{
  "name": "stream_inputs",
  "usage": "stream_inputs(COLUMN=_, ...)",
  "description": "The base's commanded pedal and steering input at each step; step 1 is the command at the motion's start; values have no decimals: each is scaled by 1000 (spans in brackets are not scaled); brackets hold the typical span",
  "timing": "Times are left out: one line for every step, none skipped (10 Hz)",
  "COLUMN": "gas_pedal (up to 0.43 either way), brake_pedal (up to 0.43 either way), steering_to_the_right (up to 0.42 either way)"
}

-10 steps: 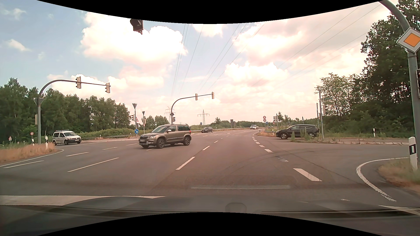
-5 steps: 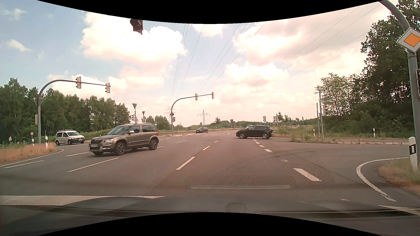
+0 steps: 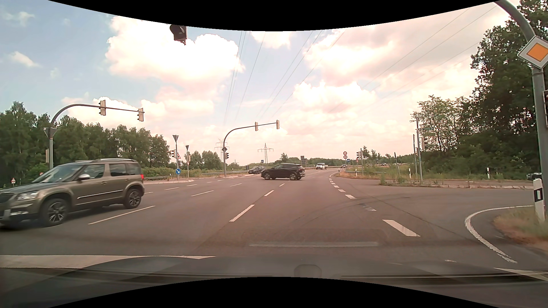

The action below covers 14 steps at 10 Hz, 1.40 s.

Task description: Follow the waypoints while adhering to traffic rules and regulations

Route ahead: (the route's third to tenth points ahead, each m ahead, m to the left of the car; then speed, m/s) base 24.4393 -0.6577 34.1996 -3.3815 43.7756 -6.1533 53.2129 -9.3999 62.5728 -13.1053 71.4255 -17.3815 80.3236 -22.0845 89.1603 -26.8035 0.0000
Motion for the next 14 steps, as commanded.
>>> stream_inputs(gas_pedal=0, brake_pedal=549, steering_to_the_right=20)
stream_inputs(gas_pedal=0, brake_pedal=549, steering_to_the_right=20)
stream_inputs(gas_pedal=0, brake_pedal=543, steering_to_the_right=20)
stream_inputs(gas_pedal=0, brake_pedal=543, steering_to_the_right=20)
stream_inputs(gas_pedal=0, brake_pedal=543, steering_to_the_right=20)
stream_inputs(gas_pedal=0, brake_pedal=543, steering_to_the_right=20)
stream_inputs(gas_pedal=0, brake_pedal=543, steering_to_the_right=20)
stream_inputs(gas_pedal=0, brake_pedal=543, steering_to_the_right=20)
stream_inputs(gas_pedal=0, brake_pedal=543, steering_to_the_right=20)
stream_inputs(gas_pedal=0, brake_pedal=543, steering_to_the_right=20)
stream_inputs(gas_pedal=0, brake_pedal=543, steering_to_the_right=20)
stream_inputs(gas_pedal=0, brake_pedal=543, steering_to_the_right=20)
stream_inputs(gas_pedal=0, brake_pedal=543, steering_to_the_right=20)
stream_inputs(gas_pedal=0, brake_pedal=543, steering_to_the_right=20)
